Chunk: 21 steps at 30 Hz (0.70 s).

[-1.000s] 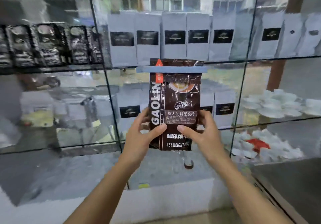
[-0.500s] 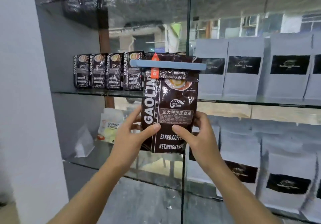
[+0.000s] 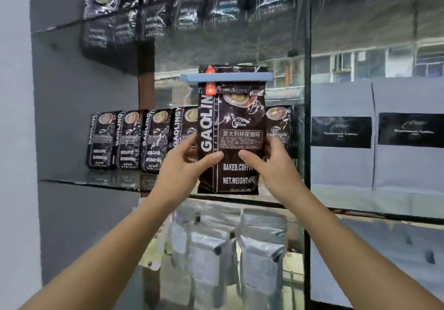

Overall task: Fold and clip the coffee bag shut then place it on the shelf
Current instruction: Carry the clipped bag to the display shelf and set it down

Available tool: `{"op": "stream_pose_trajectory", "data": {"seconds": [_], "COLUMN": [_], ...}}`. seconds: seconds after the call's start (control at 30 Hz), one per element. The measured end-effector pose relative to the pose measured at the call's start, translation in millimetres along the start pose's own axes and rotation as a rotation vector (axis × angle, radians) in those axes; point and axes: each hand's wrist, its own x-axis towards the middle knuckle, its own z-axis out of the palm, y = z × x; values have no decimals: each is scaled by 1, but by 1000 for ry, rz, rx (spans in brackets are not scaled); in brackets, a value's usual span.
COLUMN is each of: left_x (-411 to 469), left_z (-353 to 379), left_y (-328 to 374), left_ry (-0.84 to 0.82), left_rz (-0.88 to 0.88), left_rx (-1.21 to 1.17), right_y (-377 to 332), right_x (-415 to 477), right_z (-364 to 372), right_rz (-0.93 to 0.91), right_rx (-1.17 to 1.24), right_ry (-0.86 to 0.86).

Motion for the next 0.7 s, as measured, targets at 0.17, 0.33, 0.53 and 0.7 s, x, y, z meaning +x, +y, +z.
{"op": "stream_pose_trajectory", "data": {"seconds": [0.17, 0.33, 0.53, 0.7], "left_x": [61, 108, 132, 145], "left_z": [-4, -1, 5, 9], "left_y": [-45, -93, -129, -132], "left_ry": [-106, -140, -251, -288], "left_rz": [13, -16, -46, -37], "left_rx": [64, 124, 184, 227], "right_y": [27, 56, 74, 78], "right_x": [48, 79, 95, 104], "right_z": [12, 30, 36, 37], "right_rz": [69, 197, 372, 416], "right_rx": [-148, -326, -432, -507], "right_ry": [33, 54, 20, 27]}}
